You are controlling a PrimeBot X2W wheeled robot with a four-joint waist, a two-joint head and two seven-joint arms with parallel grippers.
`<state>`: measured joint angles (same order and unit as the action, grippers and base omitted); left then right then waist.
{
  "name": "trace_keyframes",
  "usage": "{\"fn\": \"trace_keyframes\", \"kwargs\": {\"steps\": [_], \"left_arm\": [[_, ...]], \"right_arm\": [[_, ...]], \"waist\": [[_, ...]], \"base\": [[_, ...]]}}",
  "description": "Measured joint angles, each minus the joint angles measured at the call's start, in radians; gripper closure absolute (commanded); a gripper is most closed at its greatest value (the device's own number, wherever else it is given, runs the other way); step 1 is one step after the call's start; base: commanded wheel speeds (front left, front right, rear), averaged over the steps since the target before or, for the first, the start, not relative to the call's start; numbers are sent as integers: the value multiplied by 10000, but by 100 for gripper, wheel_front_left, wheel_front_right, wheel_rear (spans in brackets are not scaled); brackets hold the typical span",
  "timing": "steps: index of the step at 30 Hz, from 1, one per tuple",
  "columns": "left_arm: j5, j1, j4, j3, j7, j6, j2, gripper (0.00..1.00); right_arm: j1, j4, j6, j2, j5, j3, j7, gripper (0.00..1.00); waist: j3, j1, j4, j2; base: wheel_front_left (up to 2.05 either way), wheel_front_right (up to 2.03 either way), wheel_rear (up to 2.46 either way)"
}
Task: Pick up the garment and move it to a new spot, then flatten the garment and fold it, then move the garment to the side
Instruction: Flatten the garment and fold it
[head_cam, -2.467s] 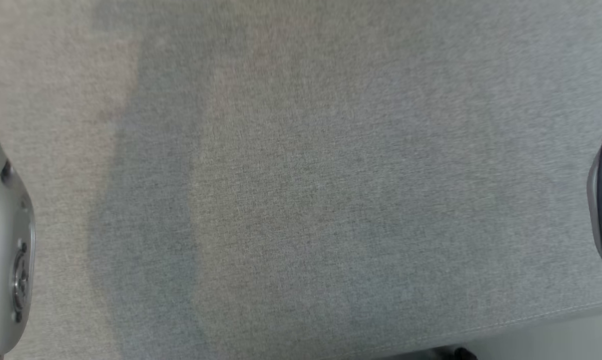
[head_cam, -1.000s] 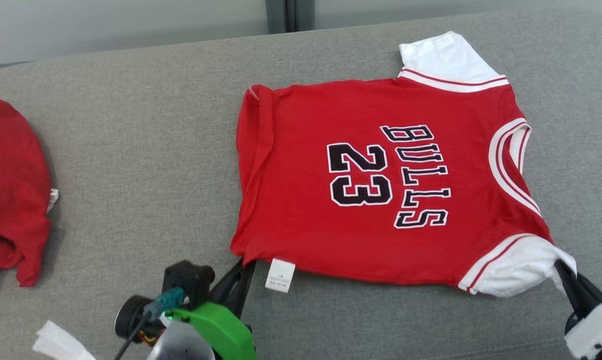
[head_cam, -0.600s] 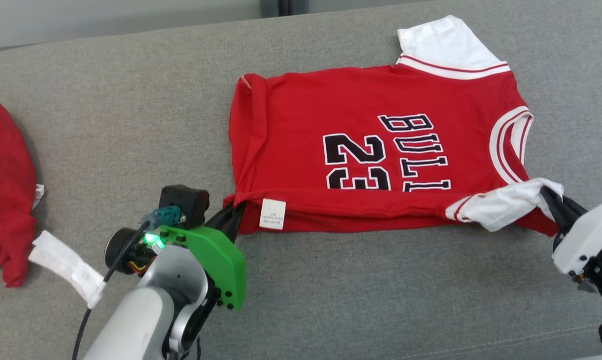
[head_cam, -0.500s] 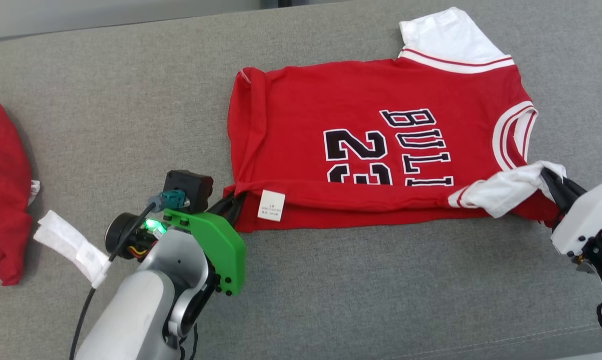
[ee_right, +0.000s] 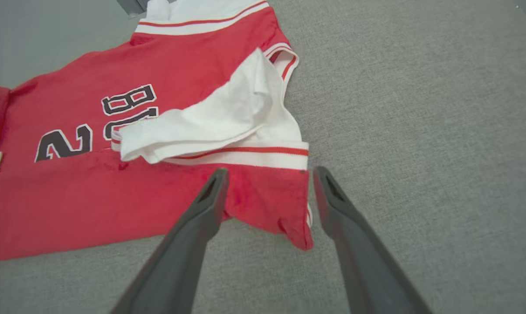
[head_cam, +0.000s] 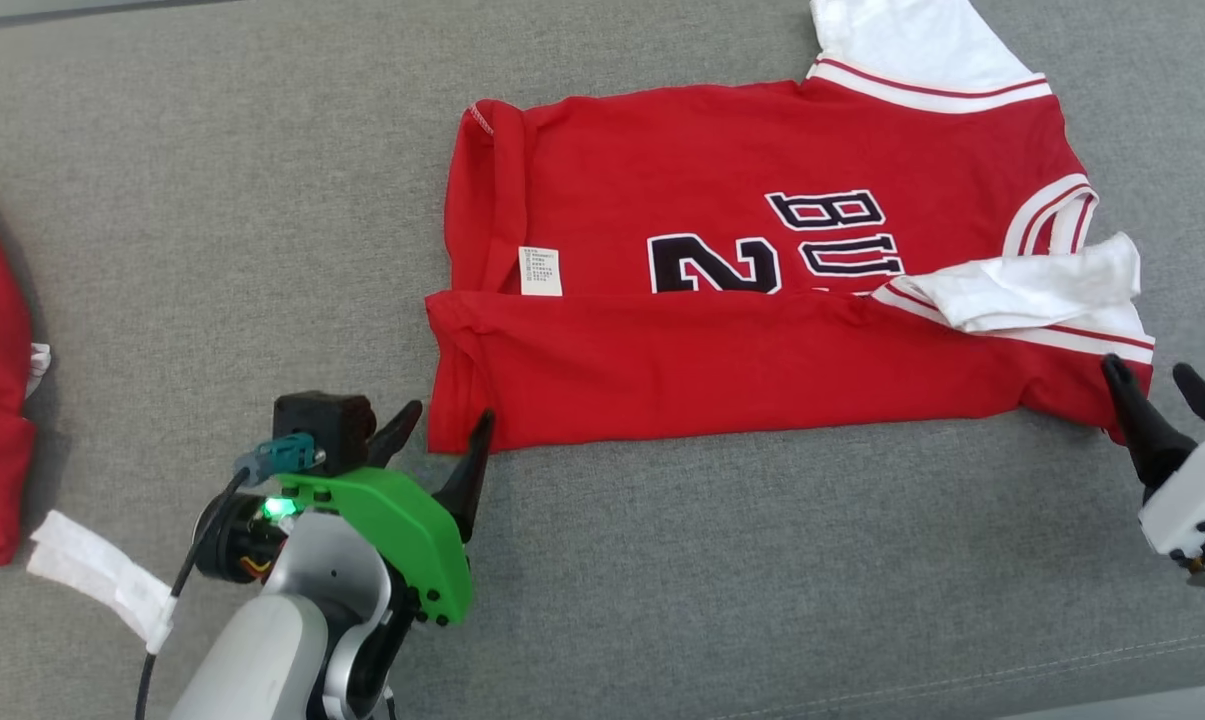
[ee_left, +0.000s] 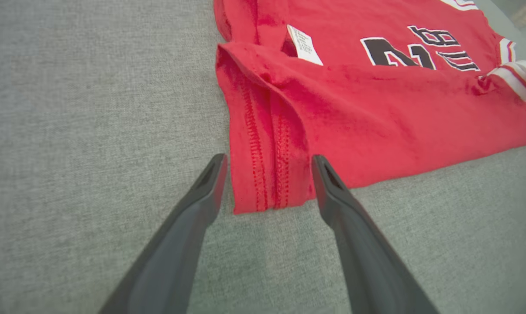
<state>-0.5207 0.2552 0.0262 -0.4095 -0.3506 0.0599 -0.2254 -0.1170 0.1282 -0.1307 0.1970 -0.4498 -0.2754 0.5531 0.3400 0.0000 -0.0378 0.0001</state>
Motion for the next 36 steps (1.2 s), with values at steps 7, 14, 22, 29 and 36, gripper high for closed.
{"fn": "trace_keyframes", "kwargs": {"steps": [7,14,22,29,36], "left_arm": [[-88,-185,-148,-77,-71,121,-13,0],[90,139,581,-288,-180,92,2,18],[-265,259,861,-334,-86,-339,10,100],[-842,-1002,-673,-395,-416,-518,-382,100],[-1342,-3235,-2171,-982,-821,-226,-430,100]], "right_arm": [[179,-535,0,284,412,-290,-90,0],[-525,-1388,0,222,420,614,71,7],[-492,-1446,-2,1530,-349,1641,-132,100],[304,-577,-13,5683,-1791,3584,-13,100],[1575,-621,-17,8017,-3534,4046,462,100]], "waist": [[369,0,-24,0],[624,0,-26,0],[606,0,66,0],[208,0,128,0],[-222,0,372,0]], "base": [[0,0,0],[0,0,0],[0,0,0],[0,0,0],[0,0,0]]}}
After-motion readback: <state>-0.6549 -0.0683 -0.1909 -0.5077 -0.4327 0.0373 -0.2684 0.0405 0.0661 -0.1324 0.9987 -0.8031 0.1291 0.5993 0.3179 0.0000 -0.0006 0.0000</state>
